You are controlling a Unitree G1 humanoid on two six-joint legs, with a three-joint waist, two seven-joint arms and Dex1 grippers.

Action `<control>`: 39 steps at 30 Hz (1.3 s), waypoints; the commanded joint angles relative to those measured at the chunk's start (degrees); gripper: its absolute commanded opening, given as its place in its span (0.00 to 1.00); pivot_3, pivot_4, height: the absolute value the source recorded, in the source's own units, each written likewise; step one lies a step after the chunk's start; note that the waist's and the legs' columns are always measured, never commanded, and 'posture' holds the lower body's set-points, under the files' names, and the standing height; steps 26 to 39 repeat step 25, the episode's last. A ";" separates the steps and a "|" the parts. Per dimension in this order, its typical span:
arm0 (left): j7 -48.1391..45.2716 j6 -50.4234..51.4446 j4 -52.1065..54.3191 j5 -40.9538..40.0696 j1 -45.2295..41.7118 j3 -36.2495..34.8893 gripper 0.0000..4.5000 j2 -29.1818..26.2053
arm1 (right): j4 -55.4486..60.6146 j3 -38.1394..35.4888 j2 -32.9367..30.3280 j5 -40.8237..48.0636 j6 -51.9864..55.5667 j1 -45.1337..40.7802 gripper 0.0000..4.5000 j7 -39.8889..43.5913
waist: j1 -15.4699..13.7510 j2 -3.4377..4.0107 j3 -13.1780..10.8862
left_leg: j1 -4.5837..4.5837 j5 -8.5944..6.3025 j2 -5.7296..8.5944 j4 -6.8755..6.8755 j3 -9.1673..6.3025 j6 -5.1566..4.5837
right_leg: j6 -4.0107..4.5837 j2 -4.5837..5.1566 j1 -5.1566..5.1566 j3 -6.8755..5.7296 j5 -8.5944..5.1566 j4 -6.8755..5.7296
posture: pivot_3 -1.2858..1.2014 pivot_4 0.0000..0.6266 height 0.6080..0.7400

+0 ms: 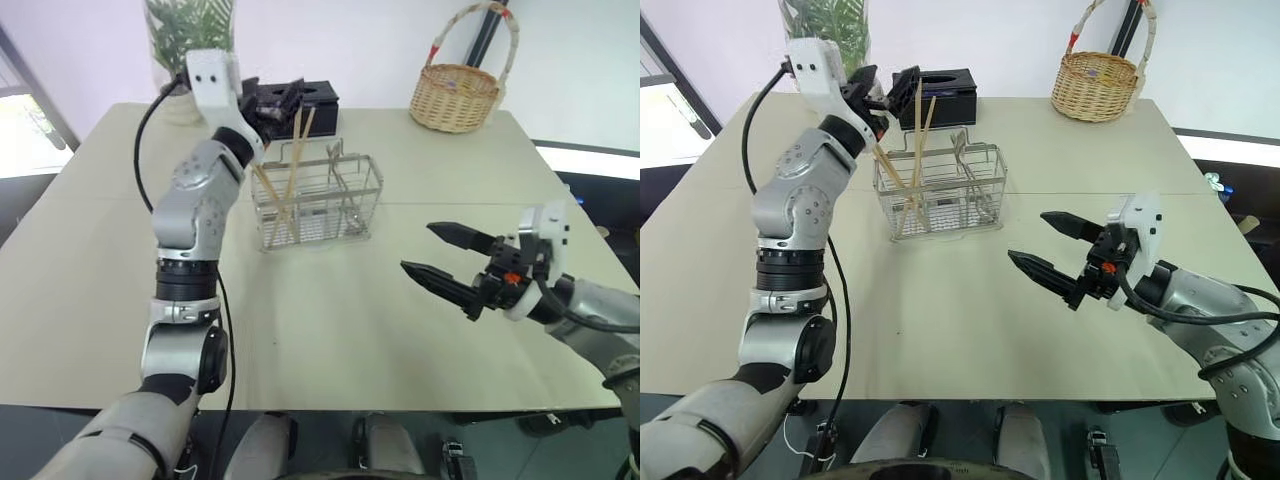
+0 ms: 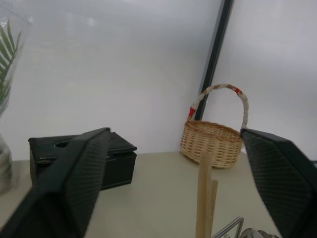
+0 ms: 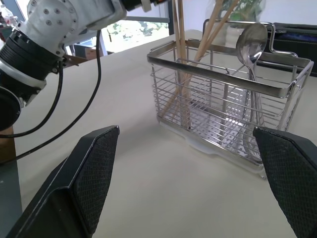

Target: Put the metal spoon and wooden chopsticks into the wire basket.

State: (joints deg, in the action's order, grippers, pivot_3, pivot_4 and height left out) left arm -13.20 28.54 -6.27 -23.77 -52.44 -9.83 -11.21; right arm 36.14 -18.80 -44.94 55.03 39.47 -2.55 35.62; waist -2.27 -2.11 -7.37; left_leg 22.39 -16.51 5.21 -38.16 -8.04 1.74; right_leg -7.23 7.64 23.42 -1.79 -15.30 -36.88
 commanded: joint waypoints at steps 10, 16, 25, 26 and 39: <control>-23.59 7.59 11.99 -5.41 6.64 -3.67 0.99 -29.71 | -13.06 -2.87 -7.95 -7.87 -5.58 -6.01 1.00 12.74 | 0.12 0.31 -0.16 | -0.05 -0.01 0.00 0.05 0.03 0.00 | 0.03 -0.02 0.03 0.00 -0.01 -0.06 | 0.52 0.24 0.32; -38.77 11.56 23.87 -11.87 29.89 -14.87 0.99 -45.42 | -19.19 -4.08 -11.74 -10.69 -8.02 -5.74 1.00 21.05 | 0.58 0.48 -0.29 | 0.02 -0.14 -0.05 0.07 0.07 -0.22 | 0.25 0.06 0.08 0.09 -0.13 0.04 | 0.52 0.24 0.32; -36.43 13.27 30.01 -12.89 40.69 -22.58 0.99 -46.20 | -17.50 0.23 -7.92 -11.87 -8.51 -9.16 1.00 20.80 | -0.05 0.74 -0.45 | -0.04 -0.21 -0.15 0.05 0.04 -0.12 | 0.45 0.02 -0.25 0.05 -0.06 0.54 | 0.52 0.24 0.32; -36.43 13.27 30.01 -12.89 40.69 -22.58 0.99 -46.20 | -17.50 0.23 -7.92 -11.87 -8.51 -9.16 1.00 20.80 | -0.05 0.74 -0.45 | -0.04 -0.21 -0.15 0.05 0.04 -0.12 | 0.45 0.02 -0.25 0.05 -0.06 0.54 | 0.52 0.24 0.32; -36.43 13.27 30.01 -12.89 40.69 -22.58 0.99 -46.20 | -17.50 0.23 -7.92 -11.87 -8.51 -9.16 1.00 20.80 | -0.05 0.74 -0.45 | -0.04 -0.21 -0.15 0.05 0.04 -0.12 | 0.45 0.02 -0.25 0.05 -0.06 0.54 | 0.52 0.24 0.32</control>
